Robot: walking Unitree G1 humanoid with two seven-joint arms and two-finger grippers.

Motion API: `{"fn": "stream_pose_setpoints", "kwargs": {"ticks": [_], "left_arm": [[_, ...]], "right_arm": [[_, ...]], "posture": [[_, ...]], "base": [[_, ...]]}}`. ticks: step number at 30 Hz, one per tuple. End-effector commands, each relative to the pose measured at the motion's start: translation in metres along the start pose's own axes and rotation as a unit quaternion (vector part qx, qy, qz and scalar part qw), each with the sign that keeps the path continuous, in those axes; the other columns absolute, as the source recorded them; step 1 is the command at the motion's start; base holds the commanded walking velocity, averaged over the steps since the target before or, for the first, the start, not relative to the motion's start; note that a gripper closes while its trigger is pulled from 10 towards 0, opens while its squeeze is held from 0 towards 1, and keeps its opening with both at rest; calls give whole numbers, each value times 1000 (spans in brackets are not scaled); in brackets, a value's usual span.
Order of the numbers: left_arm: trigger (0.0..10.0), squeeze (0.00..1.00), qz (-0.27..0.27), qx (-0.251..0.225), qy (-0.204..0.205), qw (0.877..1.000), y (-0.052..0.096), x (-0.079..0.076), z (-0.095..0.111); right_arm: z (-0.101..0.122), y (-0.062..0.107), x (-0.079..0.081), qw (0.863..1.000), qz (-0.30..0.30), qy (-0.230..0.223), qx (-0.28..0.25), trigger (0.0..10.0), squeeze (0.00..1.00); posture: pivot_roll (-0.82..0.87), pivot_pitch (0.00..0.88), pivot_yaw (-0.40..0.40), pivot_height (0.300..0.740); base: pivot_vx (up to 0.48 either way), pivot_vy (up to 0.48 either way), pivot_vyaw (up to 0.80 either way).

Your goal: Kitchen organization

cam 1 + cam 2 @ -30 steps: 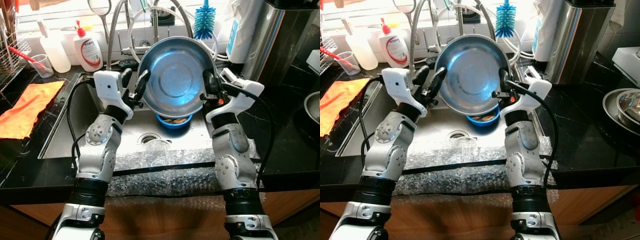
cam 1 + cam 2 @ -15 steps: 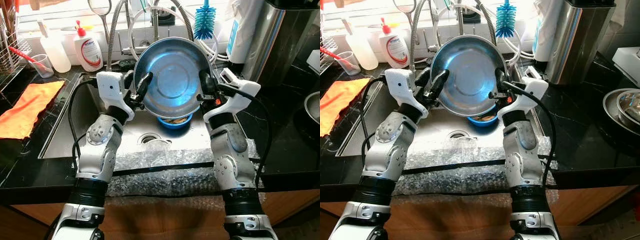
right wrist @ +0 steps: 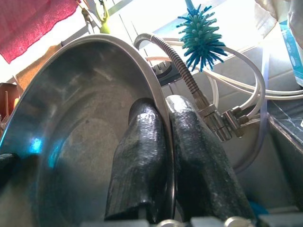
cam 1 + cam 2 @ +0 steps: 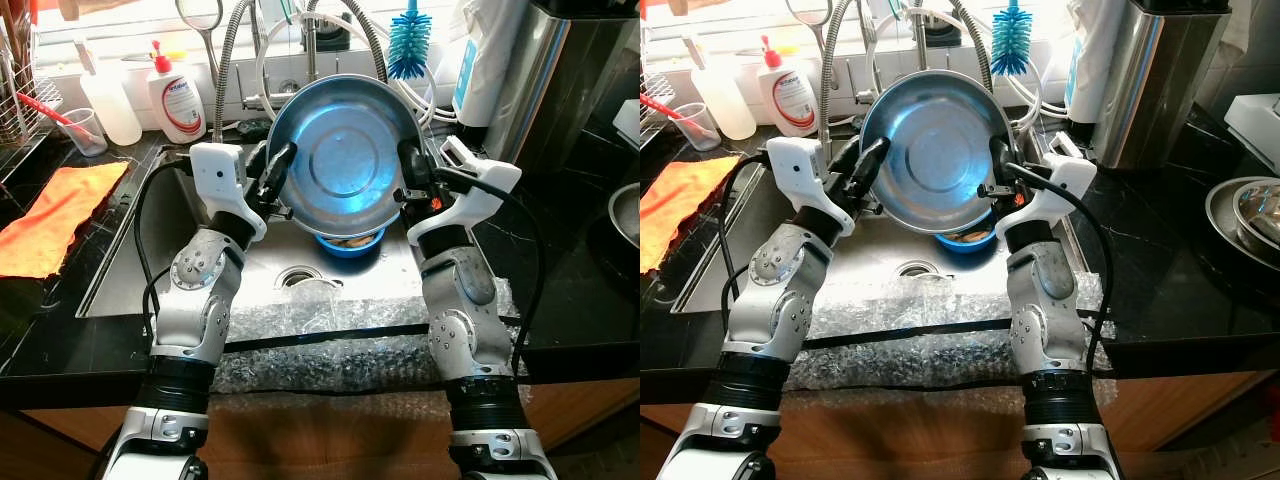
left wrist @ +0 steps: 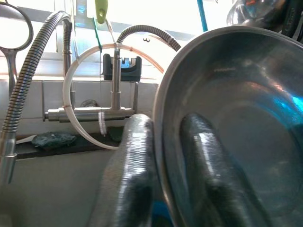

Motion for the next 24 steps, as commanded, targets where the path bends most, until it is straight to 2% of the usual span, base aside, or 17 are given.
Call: {"fn": "stream_pose_setpoints", "kwargs": {"ticks": [1, 16, 17, 18, 19, 20, 24], "left_arm": [[0, 0, -14, 0, -5, 1000, 0, -6, 1], [0, 0, -5, -3, 0, 1000, 1, -3, 1], [0, 0, 0, -6, 4, 1000, 1, -2, 2], [0, 0, 1, -7, 5, 1000, 1, -1, 2], [0, 0, 2, -7, 5, 1000, 1, -1, 3], [0, 0, 3, -7, 6, 1000, 1, 0, 3], [0, 0, 22, -16, 16, 1000, 3, 5, 5]], "right_arm": [[2, -5, 12, 1000, 19, -4, -3, 10000, 0], [0, -4, 14, 1000, 26, 2, 3, 10000, 0], [0, -4, 15, 1000, 28, 1, 4, 10000, 231], [-1, -4, 15, 1000, 29, 1, 4, 10000, 231], [-1, -4, 15, 1000, 30, -1, 4, 10000, 333], [-1, -5, 16, 1000, 31, -4, 5, 10000, 976], [-1, -6, 17, 999, 34, -7, 4, 10000, 1000]], "posture": [[-31, 0, 63, 740], [-35, 0, 54, 740], [-35, 0, 52, 740], [-35, 0, 51, 740], [-35, 0, 51, 740], [-35, 0, 51, 740], [-32, 0, 42, 740]], "base": [[0, 0, 0], [0, 0, 0], [0, 0, 0], [0, 0, 0], [0, 0, 0], [0, 0, 0], [0, 0, 0]]}}
Point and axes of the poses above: a point about 5 cm out from each wrist's last joint towards the gripper, its own y axis pointing back from the gripper into the wrist, its own z axis along the axis of the wrist's last joint, x = y × z, the point moved 5 cm from there along -y, pointing out of the wrist towards the gripper, and after that the axes turned 3 degrees about y, right-handed, at the moved point
